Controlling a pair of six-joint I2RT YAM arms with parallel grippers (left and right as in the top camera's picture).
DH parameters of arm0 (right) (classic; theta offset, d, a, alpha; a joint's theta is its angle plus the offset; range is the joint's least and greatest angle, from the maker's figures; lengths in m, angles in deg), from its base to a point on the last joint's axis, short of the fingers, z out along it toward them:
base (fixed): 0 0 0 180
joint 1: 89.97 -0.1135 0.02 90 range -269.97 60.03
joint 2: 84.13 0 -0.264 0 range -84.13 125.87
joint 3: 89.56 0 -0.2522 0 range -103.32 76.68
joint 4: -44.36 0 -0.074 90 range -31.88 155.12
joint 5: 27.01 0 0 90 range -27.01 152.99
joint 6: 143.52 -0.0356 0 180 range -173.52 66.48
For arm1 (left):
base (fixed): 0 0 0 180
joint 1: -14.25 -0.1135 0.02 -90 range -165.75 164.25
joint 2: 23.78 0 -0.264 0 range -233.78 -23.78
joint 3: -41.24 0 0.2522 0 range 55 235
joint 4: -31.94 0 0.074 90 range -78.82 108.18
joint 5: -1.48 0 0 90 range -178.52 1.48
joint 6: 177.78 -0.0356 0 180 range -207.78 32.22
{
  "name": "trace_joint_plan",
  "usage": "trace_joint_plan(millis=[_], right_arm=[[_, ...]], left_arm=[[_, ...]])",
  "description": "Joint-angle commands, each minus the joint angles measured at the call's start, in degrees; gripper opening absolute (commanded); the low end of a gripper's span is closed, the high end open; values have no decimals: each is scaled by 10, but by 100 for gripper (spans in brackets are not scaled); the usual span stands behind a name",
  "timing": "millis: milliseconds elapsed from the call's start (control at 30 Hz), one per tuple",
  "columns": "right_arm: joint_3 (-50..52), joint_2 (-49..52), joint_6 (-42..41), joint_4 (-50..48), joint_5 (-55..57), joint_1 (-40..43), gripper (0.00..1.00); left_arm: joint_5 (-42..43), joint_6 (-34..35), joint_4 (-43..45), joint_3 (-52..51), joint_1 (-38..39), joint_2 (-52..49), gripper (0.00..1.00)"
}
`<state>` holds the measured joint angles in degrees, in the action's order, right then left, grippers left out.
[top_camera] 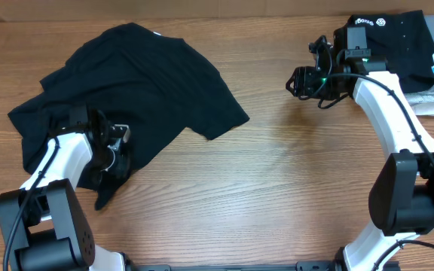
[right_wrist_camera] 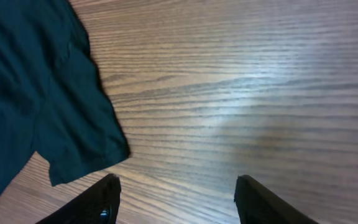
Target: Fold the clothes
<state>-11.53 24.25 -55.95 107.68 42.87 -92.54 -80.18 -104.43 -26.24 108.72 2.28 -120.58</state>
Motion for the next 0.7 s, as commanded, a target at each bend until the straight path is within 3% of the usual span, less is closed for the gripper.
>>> trace_joint_plan(millis=[0,133,433,567,667], right_arm=[[-14,29,-11,5,-5,-23,63],[-14,66,-10,-10,-3,-79,65],[-14,102,30,-24,121,-168,76],[-14,121,59,-47,155,-193,75],[-14,129,71,-61,158,-198,69]], left_arm=[[57,96,14,-2,4,-3,4],[113,108,32,-2,4,-3,4],[112,122,46,-2,4,-3,4],[112,122,55,-2,4,-3,4],[112,122,57,-2,4,-3,4]])
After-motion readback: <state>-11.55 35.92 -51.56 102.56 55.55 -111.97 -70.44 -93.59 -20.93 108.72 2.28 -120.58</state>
